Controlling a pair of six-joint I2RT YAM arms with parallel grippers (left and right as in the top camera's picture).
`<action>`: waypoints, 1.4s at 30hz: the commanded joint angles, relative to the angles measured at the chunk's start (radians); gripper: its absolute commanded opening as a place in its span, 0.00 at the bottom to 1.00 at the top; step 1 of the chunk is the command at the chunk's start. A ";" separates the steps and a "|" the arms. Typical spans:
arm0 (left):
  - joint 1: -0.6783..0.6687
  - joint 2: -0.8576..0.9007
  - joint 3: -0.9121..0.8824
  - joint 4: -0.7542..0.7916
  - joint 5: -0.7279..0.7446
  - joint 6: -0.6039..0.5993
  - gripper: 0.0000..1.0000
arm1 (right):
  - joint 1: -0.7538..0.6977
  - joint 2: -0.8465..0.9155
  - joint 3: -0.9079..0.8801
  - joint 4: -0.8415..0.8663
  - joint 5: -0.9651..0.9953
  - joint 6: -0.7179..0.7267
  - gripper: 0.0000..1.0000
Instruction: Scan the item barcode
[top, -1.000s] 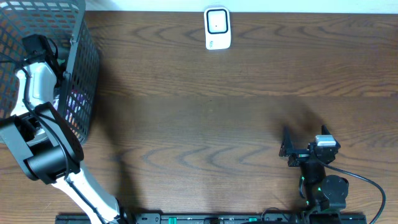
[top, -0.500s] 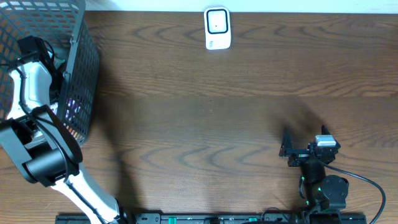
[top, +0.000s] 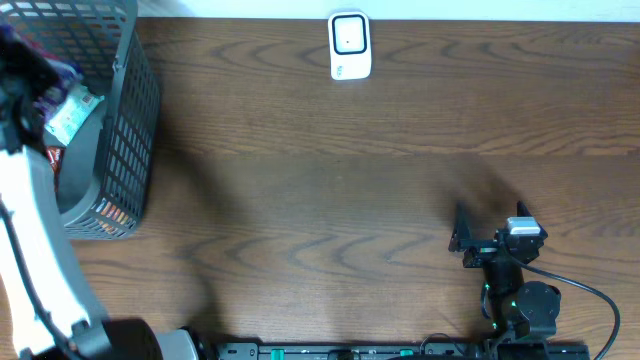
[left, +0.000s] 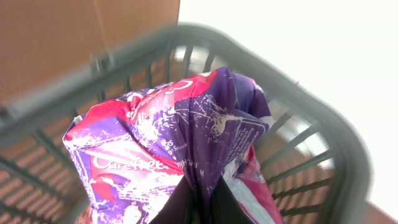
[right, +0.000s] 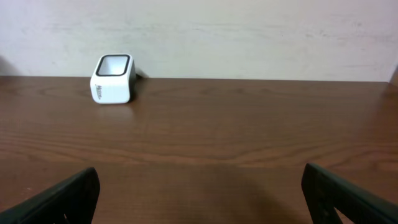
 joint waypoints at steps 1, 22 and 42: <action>0.002 -0.042 0.006 0.042 0.099 -0.016 0.07 | 0.008 -0.003 -0.002 -0.003 0.005 -0.007 0.99; -0.644 -0.057 0.001 -0.243 0.203 -0.127 0.07 | 0.008 -0.003 -0.002 -0.003 0.005 -0.007 0.99; -0.758 0.074 -0.005 -0.327 0.164 -0.036 0.76 | 0.008 -0.003 -0.002 -0.003 0.005 -0.007 0.99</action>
